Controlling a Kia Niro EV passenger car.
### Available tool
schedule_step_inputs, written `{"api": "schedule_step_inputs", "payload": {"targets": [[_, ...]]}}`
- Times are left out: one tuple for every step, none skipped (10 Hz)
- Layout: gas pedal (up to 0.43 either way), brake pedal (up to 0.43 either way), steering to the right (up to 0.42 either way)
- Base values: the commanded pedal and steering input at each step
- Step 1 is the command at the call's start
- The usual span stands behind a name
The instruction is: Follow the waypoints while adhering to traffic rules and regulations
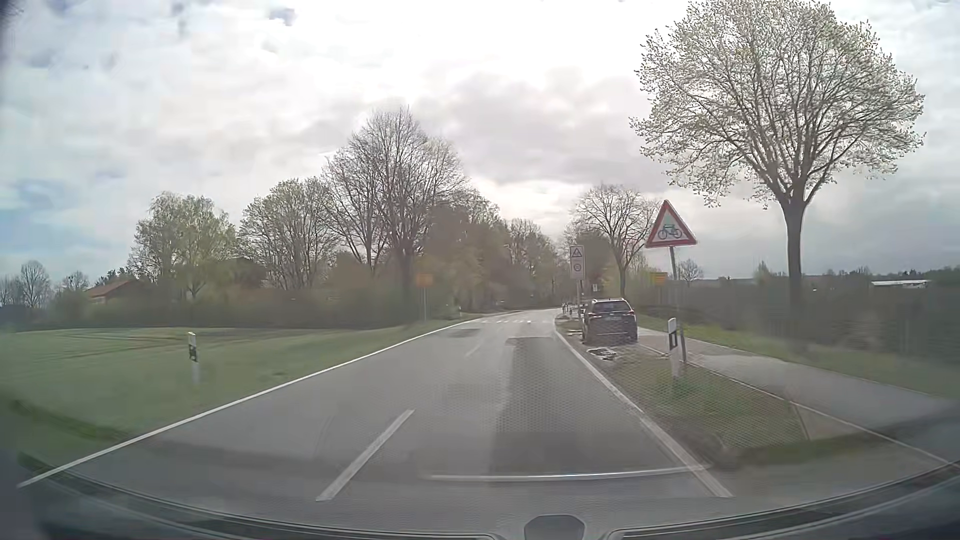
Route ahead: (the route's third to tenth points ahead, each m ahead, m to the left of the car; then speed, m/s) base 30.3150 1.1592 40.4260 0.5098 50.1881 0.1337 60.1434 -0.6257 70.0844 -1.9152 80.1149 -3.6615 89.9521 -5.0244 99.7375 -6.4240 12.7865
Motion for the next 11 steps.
{"api": "schedule_step_inputs", "payload": {"targets": [[0.130,0.000,0.002],[0.130,0.000,0.002],[0.130,0.000,0.003],[0.130,0.000,0.008],[0.130,0.000,0.008],[0.130,0.000,0.006],[0.110,0.000,0.006],[0.110,0.000,0.006],[0.110,0.000,0.006],[0.110,0.000,0.006],[0.110,0.000,0.006]]}}
